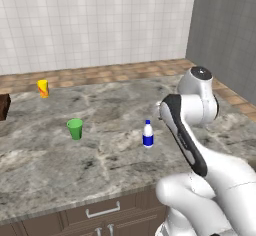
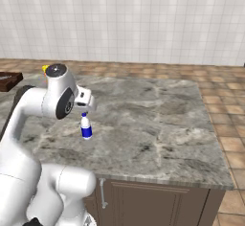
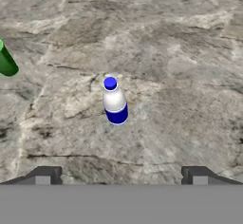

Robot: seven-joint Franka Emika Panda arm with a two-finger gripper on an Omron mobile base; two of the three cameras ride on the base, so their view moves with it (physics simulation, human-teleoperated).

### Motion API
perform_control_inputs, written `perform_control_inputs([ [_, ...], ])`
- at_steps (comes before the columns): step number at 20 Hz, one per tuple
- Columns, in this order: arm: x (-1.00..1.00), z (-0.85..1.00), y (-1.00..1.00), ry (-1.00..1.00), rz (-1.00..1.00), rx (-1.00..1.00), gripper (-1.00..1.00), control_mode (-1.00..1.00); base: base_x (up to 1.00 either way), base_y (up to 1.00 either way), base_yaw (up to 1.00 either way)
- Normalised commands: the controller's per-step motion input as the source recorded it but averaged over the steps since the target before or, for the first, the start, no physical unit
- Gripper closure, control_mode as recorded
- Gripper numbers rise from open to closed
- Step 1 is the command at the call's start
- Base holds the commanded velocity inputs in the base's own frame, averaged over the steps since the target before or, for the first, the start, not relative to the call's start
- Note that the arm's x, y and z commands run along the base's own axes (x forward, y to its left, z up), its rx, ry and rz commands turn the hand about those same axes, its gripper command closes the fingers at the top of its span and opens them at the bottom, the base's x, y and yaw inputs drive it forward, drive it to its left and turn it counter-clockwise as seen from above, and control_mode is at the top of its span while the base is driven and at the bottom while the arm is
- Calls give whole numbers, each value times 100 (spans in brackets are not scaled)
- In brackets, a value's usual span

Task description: Place the drinks on the dining counter in a tight cluster.

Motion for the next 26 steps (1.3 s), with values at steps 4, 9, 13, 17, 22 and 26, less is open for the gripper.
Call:
perform_control_inputs([
  [4, -87, 65, 3, -8, 0, 0, -100, -100, 0, 0, 0],
  [9, -38, 69, 0, 17, 0, -3, -100, -100, 0, 0, 0],
  [13, -34, 70, 0, 13, 0, -1, -100, -100, 0, 0, 0],
  [17, -17, 52, -1, 5, 0, 0, -100, -100, 0, 0, 0],
  [22, 0, 1, 0, 0, 0, 0, -100, -100, 0, 0, 0],
  [26, -3, 0, 0, 0, 0, 0, -100, -100, 0, 0, 0],
])
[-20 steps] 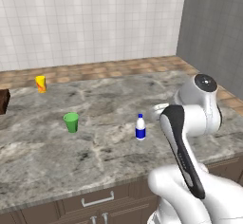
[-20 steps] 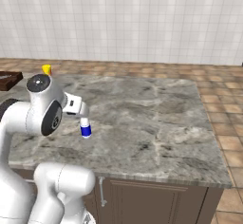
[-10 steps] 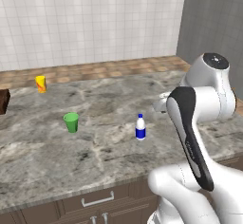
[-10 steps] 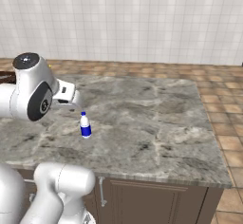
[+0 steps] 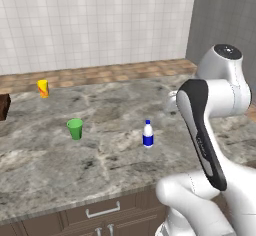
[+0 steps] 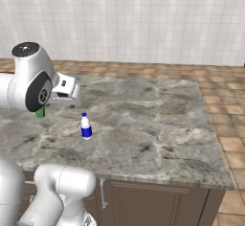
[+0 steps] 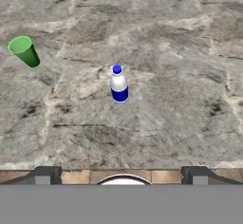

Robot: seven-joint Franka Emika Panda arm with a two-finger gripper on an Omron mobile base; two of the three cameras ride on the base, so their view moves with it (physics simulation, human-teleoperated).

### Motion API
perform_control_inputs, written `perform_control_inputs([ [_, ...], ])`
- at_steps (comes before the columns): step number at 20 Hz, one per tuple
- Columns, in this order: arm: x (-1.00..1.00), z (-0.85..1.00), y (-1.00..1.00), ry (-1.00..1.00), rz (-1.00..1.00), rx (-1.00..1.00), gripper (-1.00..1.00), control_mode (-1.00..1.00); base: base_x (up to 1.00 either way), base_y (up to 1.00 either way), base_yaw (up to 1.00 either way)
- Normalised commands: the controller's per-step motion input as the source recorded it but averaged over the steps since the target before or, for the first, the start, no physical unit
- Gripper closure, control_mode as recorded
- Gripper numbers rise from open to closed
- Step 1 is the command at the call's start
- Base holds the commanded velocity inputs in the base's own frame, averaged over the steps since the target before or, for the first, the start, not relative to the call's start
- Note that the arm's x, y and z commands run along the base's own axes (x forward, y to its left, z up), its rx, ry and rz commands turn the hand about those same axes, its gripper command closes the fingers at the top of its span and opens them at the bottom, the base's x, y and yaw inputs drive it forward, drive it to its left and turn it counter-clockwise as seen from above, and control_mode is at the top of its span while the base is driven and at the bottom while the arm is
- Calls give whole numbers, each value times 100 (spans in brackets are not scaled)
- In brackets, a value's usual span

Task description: Place the drinks on the dining counter in a tight cluster.

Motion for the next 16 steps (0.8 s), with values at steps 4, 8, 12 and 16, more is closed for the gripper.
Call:
perform_control_inputs([
  [4, -13, 0, -4, 0, -3, 1, -100, 100, -75, -23, -19],
  [8, 0, 0, 0, 0, 0, 0, -100, 100, -100, -20, -41],
  [12, 0, 0, 0, 0, 0, 0, -100, 100, -97, 1, -57],
  [16, 0, 0, 0, 0, 0, 0, -100, 100, -48, 15, -80],
])
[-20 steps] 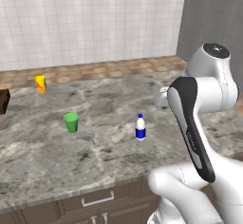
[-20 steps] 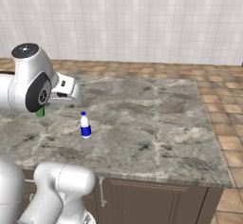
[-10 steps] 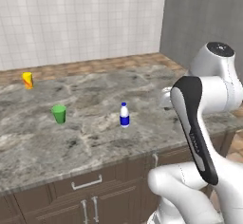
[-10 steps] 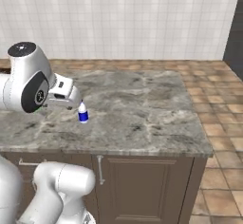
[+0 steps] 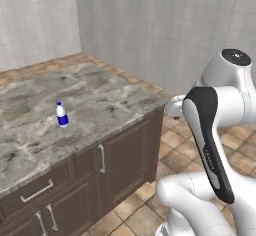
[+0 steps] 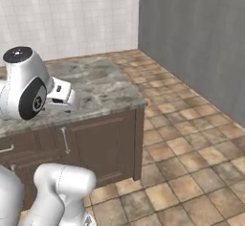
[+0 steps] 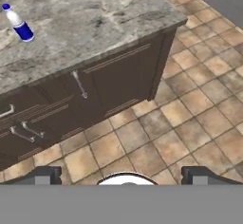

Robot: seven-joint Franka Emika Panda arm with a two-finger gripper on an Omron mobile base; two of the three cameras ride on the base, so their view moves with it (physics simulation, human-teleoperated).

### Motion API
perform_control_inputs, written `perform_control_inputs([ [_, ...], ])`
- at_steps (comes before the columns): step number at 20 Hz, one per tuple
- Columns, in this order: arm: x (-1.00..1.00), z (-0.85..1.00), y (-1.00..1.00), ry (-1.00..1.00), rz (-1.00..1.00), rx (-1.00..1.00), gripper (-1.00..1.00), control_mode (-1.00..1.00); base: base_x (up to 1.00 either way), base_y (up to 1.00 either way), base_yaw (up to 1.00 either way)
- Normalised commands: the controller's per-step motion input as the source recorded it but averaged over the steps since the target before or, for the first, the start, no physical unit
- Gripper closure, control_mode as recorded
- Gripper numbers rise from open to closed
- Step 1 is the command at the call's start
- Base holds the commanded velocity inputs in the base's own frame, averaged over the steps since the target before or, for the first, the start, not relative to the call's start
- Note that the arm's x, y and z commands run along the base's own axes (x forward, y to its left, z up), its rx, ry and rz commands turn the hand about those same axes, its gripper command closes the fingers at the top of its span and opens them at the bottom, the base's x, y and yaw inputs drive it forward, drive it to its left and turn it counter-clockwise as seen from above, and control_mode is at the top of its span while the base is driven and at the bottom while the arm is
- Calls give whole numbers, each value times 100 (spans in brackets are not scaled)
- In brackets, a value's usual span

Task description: Place the drinks on the dining counter in a tight cluster.

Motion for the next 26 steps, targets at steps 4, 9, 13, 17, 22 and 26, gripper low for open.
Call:
perform_control_inputs([
  [4, 0, 0, 0, 0, 0, 0, -100, 100, -28, 16, -86],
  [9, 0, 0, 0, 0, 0, 0, -100, 100, -14, 0, -92],
  [13, 0, 0, 0, 0, 0, 0, -100, 100, 0, 5, -96],
  [17, 0, 0, 0, 0, 0, 0, -100, 100, 26, 26, -88],
  [22, 0, 0, 0, 0, 0, 0, -100, 100, 50, 40, -82],
  [26, 0, 0, 0, 0, 0, 0, -100, 100, 40, 41, -82],
])
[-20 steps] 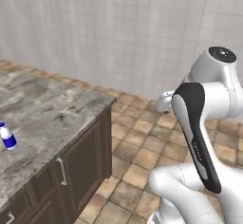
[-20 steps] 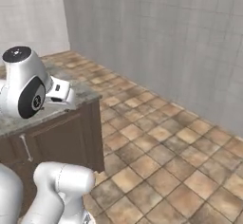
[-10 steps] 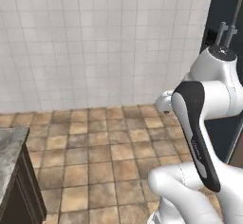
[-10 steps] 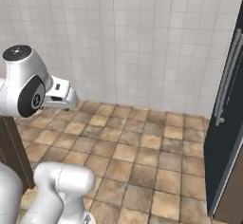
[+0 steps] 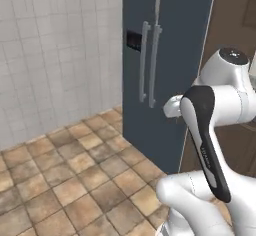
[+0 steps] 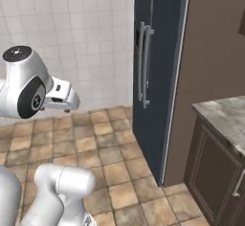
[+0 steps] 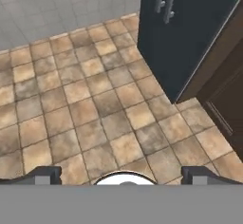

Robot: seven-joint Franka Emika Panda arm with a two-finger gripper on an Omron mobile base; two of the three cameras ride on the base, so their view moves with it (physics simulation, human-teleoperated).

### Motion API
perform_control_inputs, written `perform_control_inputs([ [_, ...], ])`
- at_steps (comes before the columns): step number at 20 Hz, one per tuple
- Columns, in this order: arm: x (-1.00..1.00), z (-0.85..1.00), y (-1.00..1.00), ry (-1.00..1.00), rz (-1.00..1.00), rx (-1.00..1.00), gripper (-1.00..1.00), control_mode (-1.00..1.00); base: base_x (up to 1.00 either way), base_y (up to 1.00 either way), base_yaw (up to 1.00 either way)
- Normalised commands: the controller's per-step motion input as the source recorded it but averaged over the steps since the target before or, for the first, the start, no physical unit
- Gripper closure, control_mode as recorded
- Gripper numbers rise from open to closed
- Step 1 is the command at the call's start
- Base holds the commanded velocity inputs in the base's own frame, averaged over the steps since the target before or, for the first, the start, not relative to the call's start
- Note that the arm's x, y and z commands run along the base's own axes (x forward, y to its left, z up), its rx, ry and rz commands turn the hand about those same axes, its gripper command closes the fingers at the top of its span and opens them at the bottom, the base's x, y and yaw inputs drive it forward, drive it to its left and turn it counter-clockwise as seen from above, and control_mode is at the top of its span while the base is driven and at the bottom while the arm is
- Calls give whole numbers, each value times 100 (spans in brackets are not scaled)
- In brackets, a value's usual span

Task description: Place the drinks on the dining counter in a tight cluster.

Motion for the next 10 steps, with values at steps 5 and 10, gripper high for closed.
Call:
perform_control_inputs([
  [5, 0, 0, 0, 0, 0, 0, -100, 100, 8, 37, -81],
  [10, 0, 0, 0, 0, 0, 0, -100, 100, 7, 30, -79],
])
